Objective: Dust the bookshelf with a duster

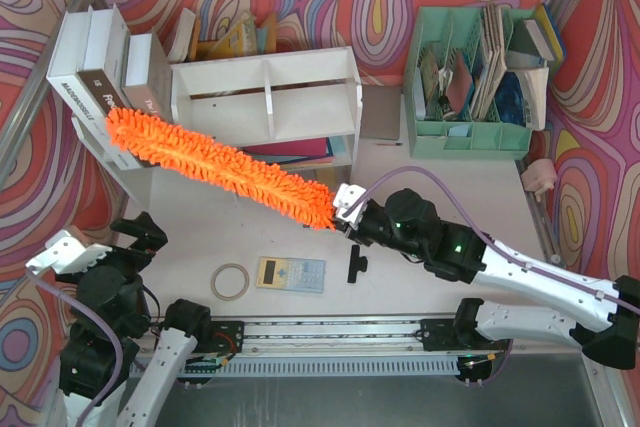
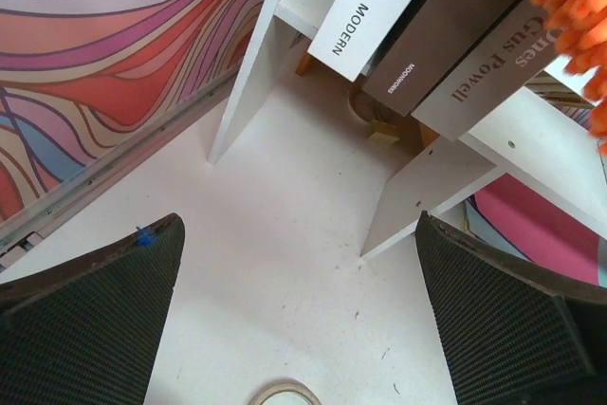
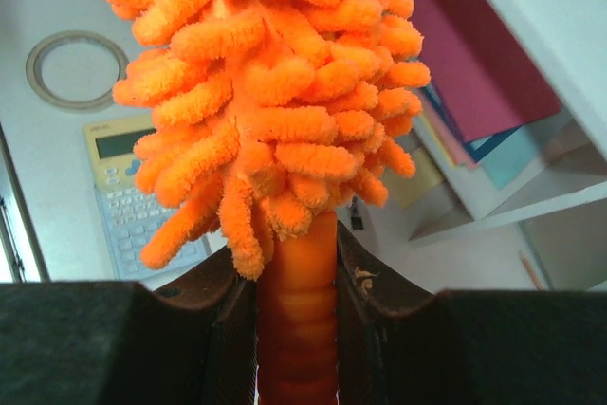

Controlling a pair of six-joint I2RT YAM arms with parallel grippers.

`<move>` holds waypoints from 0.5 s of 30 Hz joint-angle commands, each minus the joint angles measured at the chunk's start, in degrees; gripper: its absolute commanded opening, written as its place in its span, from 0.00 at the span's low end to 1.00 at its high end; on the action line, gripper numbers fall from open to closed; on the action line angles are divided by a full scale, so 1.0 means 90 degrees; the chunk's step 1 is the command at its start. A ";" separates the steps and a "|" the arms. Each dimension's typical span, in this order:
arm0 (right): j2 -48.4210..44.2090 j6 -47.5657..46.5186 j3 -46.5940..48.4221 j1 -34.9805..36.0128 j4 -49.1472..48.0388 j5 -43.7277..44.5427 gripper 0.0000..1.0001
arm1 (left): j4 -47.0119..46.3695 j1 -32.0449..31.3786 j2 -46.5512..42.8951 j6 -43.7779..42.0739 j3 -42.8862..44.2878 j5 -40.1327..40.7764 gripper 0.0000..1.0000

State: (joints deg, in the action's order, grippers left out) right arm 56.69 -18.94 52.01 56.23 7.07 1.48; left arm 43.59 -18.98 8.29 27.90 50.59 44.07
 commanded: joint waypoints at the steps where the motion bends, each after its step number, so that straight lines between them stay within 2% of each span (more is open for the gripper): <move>1: -0.0070 0.0491 -0.0335 -0.0034 -0.0308 0.0254 0.00 | 0.0063 -0.0029 0.0006 0.0113 -0.0060 -0.0102 0.98; 6: -0.0077 0.0575 -0.0367 -0.0030 -0.0230 0.0320 0.00 | 0.0101 -0.0029 -0.0089 0.0171 -0.0088 -0.0084 0.98; 15: -0.0280 0.0061 0.0595 -0.0027 0.0097 0.0400 0.00 | 0.0088 -0.0027 -0.0009 0.0166 -0.0084 -0.0122 0.98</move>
State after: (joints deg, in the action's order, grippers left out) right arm 56.64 -17.72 51.09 56.23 10.09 1.63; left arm 43.66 -19.00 8.27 28.99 50.41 43.59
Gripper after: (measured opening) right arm 0.338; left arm 0.984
